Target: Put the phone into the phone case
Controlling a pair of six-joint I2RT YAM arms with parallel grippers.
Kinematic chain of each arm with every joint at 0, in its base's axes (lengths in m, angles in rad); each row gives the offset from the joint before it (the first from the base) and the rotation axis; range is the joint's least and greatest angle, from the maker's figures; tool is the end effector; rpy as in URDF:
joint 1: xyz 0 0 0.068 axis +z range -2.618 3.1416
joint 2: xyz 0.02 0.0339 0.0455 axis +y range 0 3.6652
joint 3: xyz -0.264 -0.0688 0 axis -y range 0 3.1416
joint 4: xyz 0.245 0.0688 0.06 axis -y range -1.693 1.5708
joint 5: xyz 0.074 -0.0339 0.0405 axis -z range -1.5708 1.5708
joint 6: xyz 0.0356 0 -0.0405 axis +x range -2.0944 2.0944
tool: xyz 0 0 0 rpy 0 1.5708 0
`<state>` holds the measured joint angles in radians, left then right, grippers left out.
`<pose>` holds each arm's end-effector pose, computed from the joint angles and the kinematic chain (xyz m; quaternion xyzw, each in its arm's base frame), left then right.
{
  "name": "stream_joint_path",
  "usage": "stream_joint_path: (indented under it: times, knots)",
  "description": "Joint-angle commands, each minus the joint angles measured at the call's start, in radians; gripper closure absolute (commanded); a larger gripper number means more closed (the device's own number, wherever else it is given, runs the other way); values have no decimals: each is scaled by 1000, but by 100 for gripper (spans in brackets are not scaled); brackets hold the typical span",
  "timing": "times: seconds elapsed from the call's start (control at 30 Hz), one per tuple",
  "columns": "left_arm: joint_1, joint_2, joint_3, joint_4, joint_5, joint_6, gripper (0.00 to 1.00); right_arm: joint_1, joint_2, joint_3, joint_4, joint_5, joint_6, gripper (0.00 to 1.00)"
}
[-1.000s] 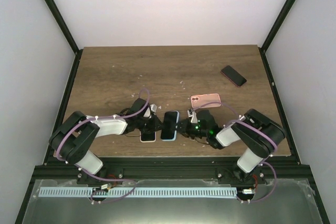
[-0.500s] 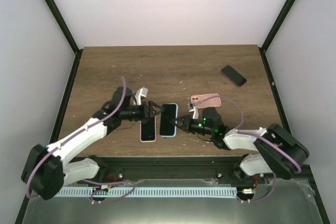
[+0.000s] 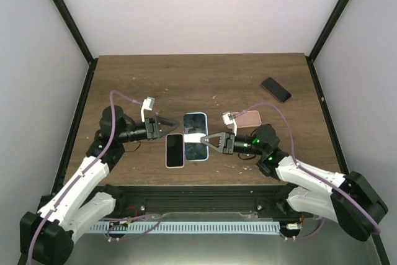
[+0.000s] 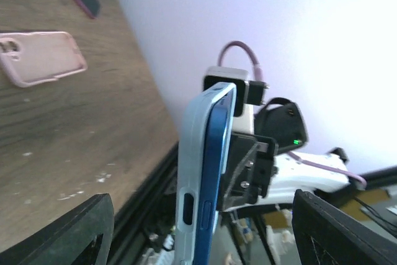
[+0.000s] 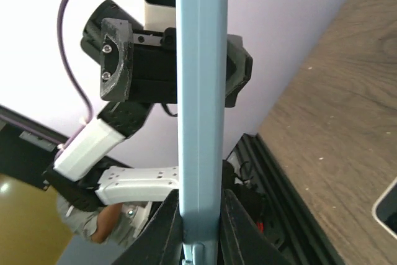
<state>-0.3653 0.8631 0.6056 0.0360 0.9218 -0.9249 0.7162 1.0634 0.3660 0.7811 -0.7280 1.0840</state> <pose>0.1708 -0.0957 0.2887 0.0738 0.7490 -0.6139 0.2382 0.1491 0.1612 0.2413 -0.1420 0.6698 0.6886 0.2387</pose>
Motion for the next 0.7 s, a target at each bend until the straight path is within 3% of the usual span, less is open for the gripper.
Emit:
stream_joint_path:
  times: [0.0, 0.17, 0.33, 0.67]
  knots:
    - [3, -16, -39, 261, 150, -143, 20, 10, -18, 54, 141, -80, 57, 95]
    - [3, 6, -89, 408, 168, -219, 21, 34, 33, 71, 222, -102, 96, 95]
    - [3, 21, -128, 559, 179, -319, 29, 58, 82, 86, 299, -109, 131, 96]
    - [3, 30, -124, 623, 176, -380, 73, 68, 131, 82, 372, -123, 162, 95]
